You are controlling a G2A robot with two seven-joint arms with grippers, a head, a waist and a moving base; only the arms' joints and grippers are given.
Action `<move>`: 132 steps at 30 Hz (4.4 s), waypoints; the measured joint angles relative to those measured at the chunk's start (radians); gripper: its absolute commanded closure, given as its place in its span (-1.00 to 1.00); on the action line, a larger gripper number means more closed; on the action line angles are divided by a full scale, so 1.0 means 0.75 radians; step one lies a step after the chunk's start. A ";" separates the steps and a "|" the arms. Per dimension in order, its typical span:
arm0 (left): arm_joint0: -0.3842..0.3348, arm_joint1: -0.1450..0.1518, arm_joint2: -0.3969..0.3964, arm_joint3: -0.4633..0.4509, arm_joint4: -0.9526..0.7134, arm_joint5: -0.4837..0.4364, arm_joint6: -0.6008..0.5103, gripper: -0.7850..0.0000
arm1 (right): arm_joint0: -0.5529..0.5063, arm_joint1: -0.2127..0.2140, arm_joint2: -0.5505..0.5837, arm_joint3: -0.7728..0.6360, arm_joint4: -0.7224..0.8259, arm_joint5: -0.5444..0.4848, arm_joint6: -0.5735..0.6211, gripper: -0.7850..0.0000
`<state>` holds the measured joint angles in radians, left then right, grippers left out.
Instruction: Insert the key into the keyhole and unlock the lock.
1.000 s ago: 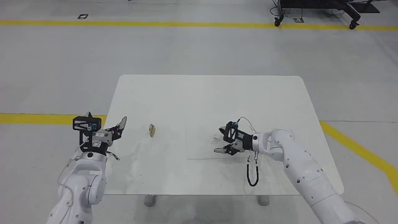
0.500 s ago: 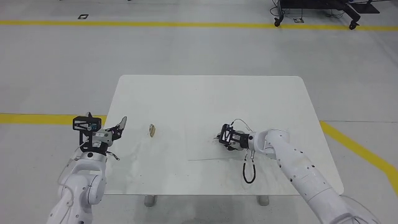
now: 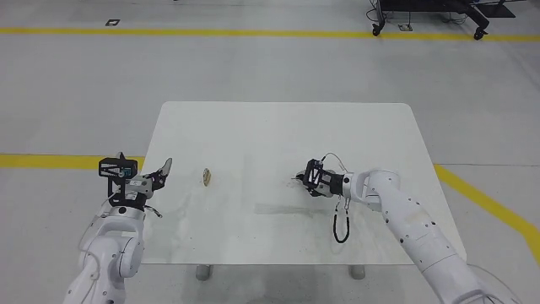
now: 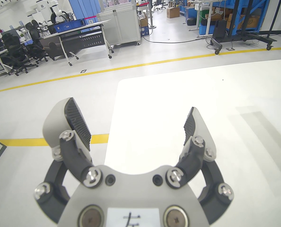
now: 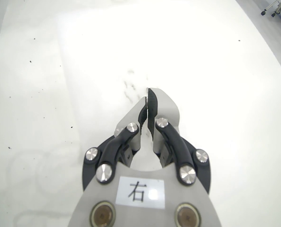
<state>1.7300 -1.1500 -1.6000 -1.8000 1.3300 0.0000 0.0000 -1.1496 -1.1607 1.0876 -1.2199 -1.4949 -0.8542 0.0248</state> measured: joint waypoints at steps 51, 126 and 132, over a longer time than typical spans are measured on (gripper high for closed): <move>-0.434 -0.109 0.393 0.303 -2.397 -0.212 -0.875 -1.00 | 0.046 -0.053 -0.166 0.168 1.099 -0.211 -0.145 1.00; -0.484 -0.102 0.596 0.380 -1.427 -0.729 -0.528 1.00 | 0.169 -0.004 -0.390 0.212 2.460 -0.134 0.963 -1.00; -0.478 -0.104 0.585 0.380 -1.425 -0.680 -0.468 1.00 | 0.169 -0.004 -0.391 0.212 2.459 -0.134 0.964 -1.00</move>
<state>1.3713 -1.2279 -1.1612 -1.5151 0.2615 -0.5099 -0.3512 -1.0232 -1.1634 0.7946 -1.0609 0.3496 -0.9543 0.7476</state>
